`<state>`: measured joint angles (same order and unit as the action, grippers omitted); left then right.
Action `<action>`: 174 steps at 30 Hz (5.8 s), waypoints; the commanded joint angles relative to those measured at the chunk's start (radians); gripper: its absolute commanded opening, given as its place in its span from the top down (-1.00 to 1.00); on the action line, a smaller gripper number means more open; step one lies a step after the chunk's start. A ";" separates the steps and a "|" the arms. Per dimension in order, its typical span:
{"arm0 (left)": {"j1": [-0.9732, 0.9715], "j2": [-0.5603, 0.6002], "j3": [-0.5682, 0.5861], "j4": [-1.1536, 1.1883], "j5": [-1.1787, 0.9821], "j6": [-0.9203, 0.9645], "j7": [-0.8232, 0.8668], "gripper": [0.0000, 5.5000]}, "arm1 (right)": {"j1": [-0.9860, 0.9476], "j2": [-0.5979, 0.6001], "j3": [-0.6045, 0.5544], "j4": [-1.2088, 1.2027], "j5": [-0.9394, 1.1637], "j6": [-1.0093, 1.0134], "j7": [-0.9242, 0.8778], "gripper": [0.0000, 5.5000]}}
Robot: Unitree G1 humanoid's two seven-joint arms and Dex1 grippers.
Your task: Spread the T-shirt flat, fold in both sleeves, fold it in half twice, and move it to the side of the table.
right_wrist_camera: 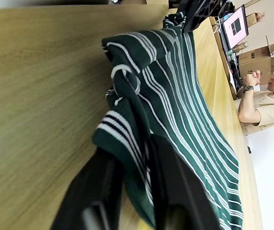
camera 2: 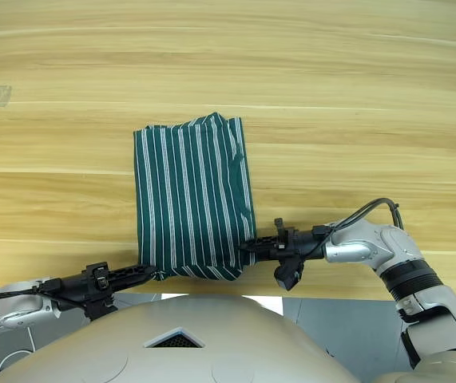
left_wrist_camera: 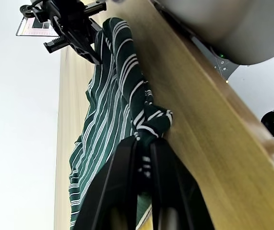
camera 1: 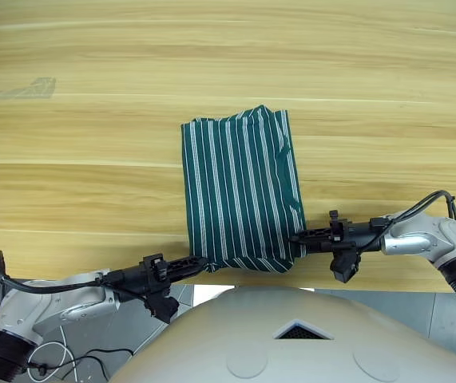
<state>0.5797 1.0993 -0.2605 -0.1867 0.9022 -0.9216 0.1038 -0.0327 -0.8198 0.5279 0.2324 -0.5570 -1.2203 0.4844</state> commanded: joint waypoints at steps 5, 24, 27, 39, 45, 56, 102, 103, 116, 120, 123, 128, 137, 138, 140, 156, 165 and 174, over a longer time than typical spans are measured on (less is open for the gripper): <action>0.014 -0.004 -0.052 0.095 0.127 0.065 -0.091 0.92 | -0.001 -0.012 0.002 0.014 -0.018 0.016 0.012 1.00; 0.162 0.038 0.485 -0.465 -0.964 0.463 -0.635 0.96 | 0.077 -0.200 -0.099 -0.419 0.724 0.711 0.400 1.00; 0.183 0.012 0.493 -0.530 -1.050 0.516 -0.711 0.96 | 0.099 -0.202 -0.131 -0.481 0.784 0.787 0.438 1.00; 0.305 -0.077 0.427 -0.460 -0.827 0.533 -0.891 0.96 | 0.171 -0.197 -0.351 -0.657 1.199 1.166 0.566 1.00; 0.264 -0.128 0.498 -0.485 -0.957 0.549 -0.901 0.96 | 0.184 -0.147 -0.379 -0.634 1.125 1.166 0.594 1.00; 0.143 -0.177 0.435 -0.510 -1.122 0.647 -0.975 0.96 | 0.150 -0.028 -0.379 -0.595 1.059 1.172 0.602 1.00; -0.715 -0.678 0.196 0.646 -0.695 0.561 -0.320 0.35 | -0.363 0.513 -0.375 0.565 0.593 0.800 0.266 -0.04; -0.725 -0.684 0.219 0.656 -0.684 0.560 -0.256 0.35 | -0.363 0.515 -0.374 0.567 0.592 0.794 0.264 -0.12; -0.738 -0.719 0.336 0.617 -0.716 0.517 -0.018 0.35 | -0.418 0.583 -0.512 0.430 0.881 1.016 0.427 -0.32; -0.727 -0.731 0.327 0.600 -0.721 0.512 -0.041 0.35 | -0.484 0.587 -0.489 0.489 0.788 1.053 0.325 -0.32; -0.724 -0.738 0.314 0.596 -0.717 0.508 -0.060 0.35 | -0.531 0.588 -0.465 0.534 0.727 1.088 0.281 -0.32; -0.717 -0.747 0.302 0.601 -0.705 0.504 -0.064 0.35 | -0.581 0.585 -0.435 0.562 0.689 1.211 0.301 -0.32; -0.707 -0.756 0.293 0.612 -0.699 0.502 -0.055 0.35 | -0.585 0.586 -0.429 0.572 0.672 1.248 0.337 0.14; -0.706 -0.757 0.292 0.614 -0.698 0.502 -0.053 0.35 | -0.585 0.587 -0.427 0.577 0.666 1.244 0.335 0.21; -0.706 -0.757 0.290 0.618 -0.696 0.501 -0.051 0.35 | -0.584 0.589 -0.419 0.597 0.651 1.233 0.327 0.33; -0.709 -0.766 0.286 0.642 -0.689 0.495 -0.038 0.35 | -0.601 0.616 -0.410 0.723 0.597 1.158 0.319 0.99; -0.722 -0.773 0.277 0.686 -0.685 0.481 -0.029 0.35 | -0.614 0.606 -0.444 0.658 0.622 1.148 0.360 0.99; -0.727 -0.781 0.267 0.716 -0.679 0.470 -0.024 0.35 | -0.651 0.595 -0.482 0.663 0.624 1.135 0.344 0.99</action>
<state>-0.1342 0.3261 0.0132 0.5124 0.2137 -0.4426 0.0726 -0.6542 -0.2105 0.0553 0.8902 0.0618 -0.0686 0.8434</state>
